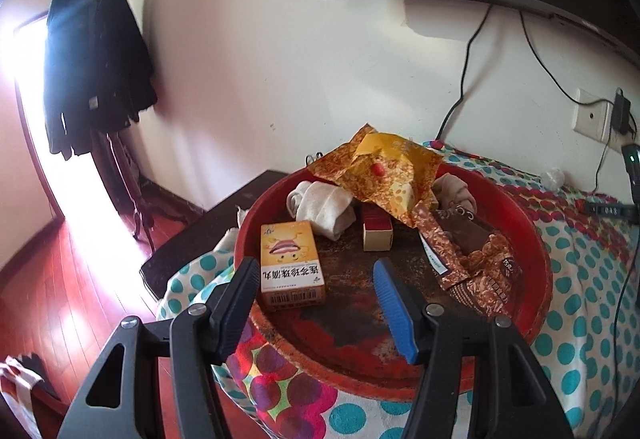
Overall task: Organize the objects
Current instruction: 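Grasp the red candy bar on the bedspread with the right tool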
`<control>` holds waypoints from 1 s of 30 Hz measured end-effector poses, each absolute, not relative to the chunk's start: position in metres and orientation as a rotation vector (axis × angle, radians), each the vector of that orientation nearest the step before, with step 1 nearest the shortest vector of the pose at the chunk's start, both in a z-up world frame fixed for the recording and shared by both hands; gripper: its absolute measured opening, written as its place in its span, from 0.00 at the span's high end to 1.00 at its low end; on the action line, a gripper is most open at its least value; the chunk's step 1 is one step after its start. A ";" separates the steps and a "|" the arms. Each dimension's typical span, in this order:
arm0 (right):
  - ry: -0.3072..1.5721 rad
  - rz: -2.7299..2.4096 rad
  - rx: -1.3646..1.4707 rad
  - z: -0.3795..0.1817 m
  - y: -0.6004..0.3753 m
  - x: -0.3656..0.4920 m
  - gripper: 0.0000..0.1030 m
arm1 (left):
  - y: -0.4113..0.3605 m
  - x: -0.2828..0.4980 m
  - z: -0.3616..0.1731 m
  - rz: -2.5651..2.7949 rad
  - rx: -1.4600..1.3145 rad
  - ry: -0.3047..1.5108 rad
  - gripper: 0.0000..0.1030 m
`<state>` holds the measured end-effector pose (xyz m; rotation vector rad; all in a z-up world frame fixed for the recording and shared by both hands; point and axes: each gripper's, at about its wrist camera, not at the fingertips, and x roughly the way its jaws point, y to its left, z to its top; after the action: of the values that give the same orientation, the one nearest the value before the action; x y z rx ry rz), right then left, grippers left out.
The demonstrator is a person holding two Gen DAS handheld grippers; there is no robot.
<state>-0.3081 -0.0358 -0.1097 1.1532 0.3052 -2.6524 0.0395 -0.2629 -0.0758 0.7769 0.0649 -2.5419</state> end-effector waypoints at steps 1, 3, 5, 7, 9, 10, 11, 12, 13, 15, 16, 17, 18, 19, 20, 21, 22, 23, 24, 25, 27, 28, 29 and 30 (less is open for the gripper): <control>0.307 -2.643 1.151 -0.115 -0.044 -0.313 0.13 | -0.260 0.039 -0.075 -2.549 0.765 0.042 0.41; 0.313 -2.637 1.162 -0.123 -0.052 -0.321 0.13 | -0.254 0.039 -0.074 -2.572 0.753 0.007 0.41; 0.296 -2.620 1.185 -0.131 -0.063 -0.331 0.13 | -0.251 0.039 -0.073 -2.591 0.738 -0.006 0.41; 0.291 -2.625 1.187 -0.130 -0.066 -0.336 0.12 | -0.251 0.039 -0.073 -2.599 0.733 -0.009 0.40; 0.298 -2.611 1.220 -0.137 -0.073 -0.343 0.12 | -0.251 0.037 -0.075 -2.584 0.738 -0.019 0.39; 0.313 -2.603 1.254 -0.141 -0.077 -0.347 0.12 | -0.252 0.036 -0.076 -2.575 0.745 -0.019 0.39; 0.317 -2.587 1.278 -0.144 -0.080 -0.350 0.13 | -0.255 0.036 -0.077 -2.573 0.753 -0.006 0.39; 0.312 -2.593 1.276 -0.145 -0.083 -0.353 0.13 | -0.256 0.036 -0.077 -2.576 0.755 0.008 0.39; 0.310 -2.593 1.278 -0.147 -0.086 -0.354 0.13 | -0.258 0.037 -0.077 -2.578 0.754 0.021 0.39; 0.297 -2.577 1.268 -0.146 -0.087 -0.352 0.25 | -0.259 0.038 -0.076 -2.575 0.745 0.027 0.39; 0.296 -2.570 1.251 -0.144 -0.089 -0.349 0.32 | -0.259 0.038 -0.076 -2.571 0.741 0.023 0.39; 0.302 -2.568 1.240 -0.143 -0.091 -0.347 0.45 | -0.258 0.038 -0.077 -2.567 0.741 0.018 0.39; 0.321 -2.573 1.234 -0.143 -0.094 -0.343 0.45 | -0.257 0.038 -0.077 -2.565 0.743 0.008 0.39; 0.316 -2.565 1.234 -0.143 -0.094 -0.342 0.46 | -0.256 0.037 -0.078 -2.564 0.745 -0.002 0.39; 0.301 -2.557 1.235 -0.142 -0.093 -0.340 0.47 | -0.255 0.037 -0.078 -2.562 0.747 -0.012 0.39; 0.289 -2.554 1.235 -0.141 -0.090 -0.336 0.47 | -0.253 0.036 -0.079 -2.556 0.750 -0.030 0.39; 0.277 -2.548 1.234 -0.141 -0.087 -0.334 0.47 | -0.252 0.036 -0.080 -2.554 0.749 -0.046 0.39; 0.265 -2.535 1.232 -0.141 -0.084 -0.330 0.47 | -0.250 0.036 -0.080 -2.552 0.745 -0.061 0.39; 0.262 -2.526 1.227 -0.141 -0.082 -0.326 0.47 | -0.248 0.036 -0.080 -2.551 0.739 -0.076 0.39; 0.255 -2.519 1.223 -0.141 -0.077 -0.322 0.47 | -0.246 0.036 -0.079 -2.553 0.734 -0.085 0.39; 0.225 -2.490 1.219 -0.142 -0.065 -0.311 0.47 | -0.245 0.037 -0.079 -2.563 0.729 -0.086 0.39; 0.226 -2.485 1.216 -0.142 -0.058 -0.306 0.47 | -0.244 0.037 -0.079 -2.563 0.732 -0.089 0.39; 0.225 -2.471 1.215 -0.142 -0.052 -0.299 0.47 | -0.243 0.036 -0.080 -2.563 0.737 -0.092 0.39; 0.230 -2.459 1.209 -0.143 -0.045 -0.294 0.47 | -0.243 0.035 -0.080 -2.563 0.741 -0.095 0.39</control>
<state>-0.2945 -0.0446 -0.1429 1.2087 0.2299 -2.4595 0.0354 -0.2427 -0.0803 0.7414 -0.0955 -2.5634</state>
